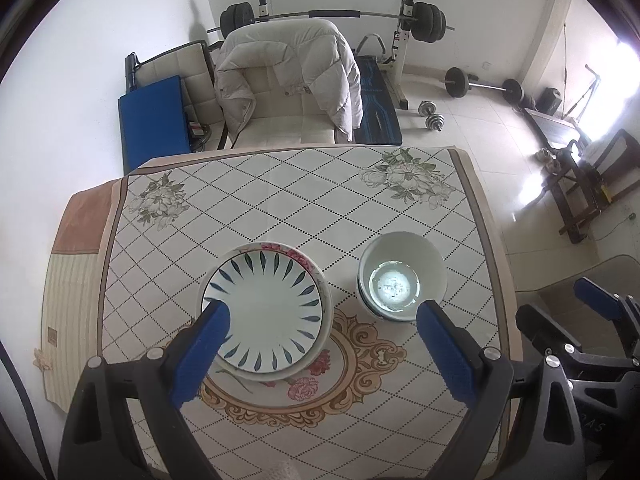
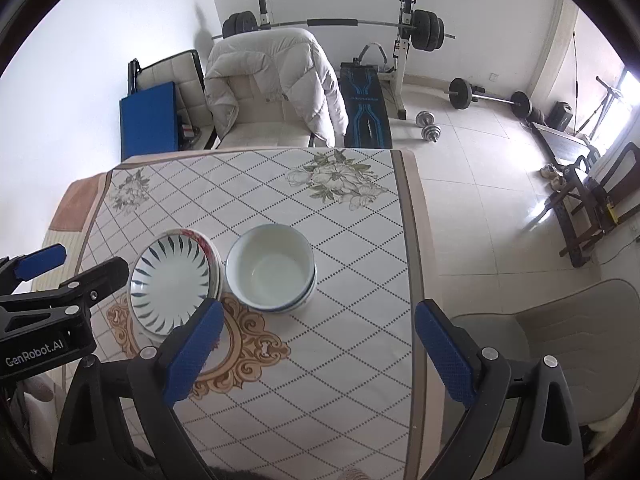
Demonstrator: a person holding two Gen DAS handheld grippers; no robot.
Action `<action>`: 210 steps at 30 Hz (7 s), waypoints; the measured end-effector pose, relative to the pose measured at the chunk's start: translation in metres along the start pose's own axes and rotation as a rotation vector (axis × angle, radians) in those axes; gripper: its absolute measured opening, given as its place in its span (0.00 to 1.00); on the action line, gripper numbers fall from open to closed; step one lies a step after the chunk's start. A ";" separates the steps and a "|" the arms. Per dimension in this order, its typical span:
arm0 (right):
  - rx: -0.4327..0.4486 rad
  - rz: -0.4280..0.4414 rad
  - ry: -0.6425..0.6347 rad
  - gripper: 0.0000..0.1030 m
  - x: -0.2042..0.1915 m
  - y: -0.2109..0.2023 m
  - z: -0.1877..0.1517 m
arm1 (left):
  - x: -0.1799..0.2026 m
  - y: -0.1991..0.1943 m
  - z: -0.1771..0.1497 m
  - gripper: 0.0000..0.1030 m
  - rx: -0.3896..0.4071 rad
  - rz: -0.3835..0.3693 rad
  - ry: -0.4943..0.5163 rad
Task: Organize plates and bowls
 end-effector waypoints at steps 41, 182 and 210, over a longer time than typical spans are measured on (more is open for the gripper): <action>-0.459 0.558 0.715 0.78 0.054 0.324 -0.027 | 0.079 0.299 0.052 0.54 -0.781 -0.628 0.267; -0.316 0.155 -0.118 1.00 -0.184 0.186 0.048 | -0.163 0.089 0.008 0.82 -0.156 0.007 -0.135; 0.029 -0.036 -0.106 1.00 -0.207 -0.062 -0.051 | -0.174 -0.147 -0.119 0.84 0.193 0.057 -0.069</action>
Point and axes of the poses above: each gripper's, at about its wrist camera, not at the fingertips, and y roughly the way its jaws point, x to its right, z to its top, the point moved 1 cm from there along y, roughly the way its jaws point, and after that the axes turned 5 degrees about z, right-handed, at the moved point
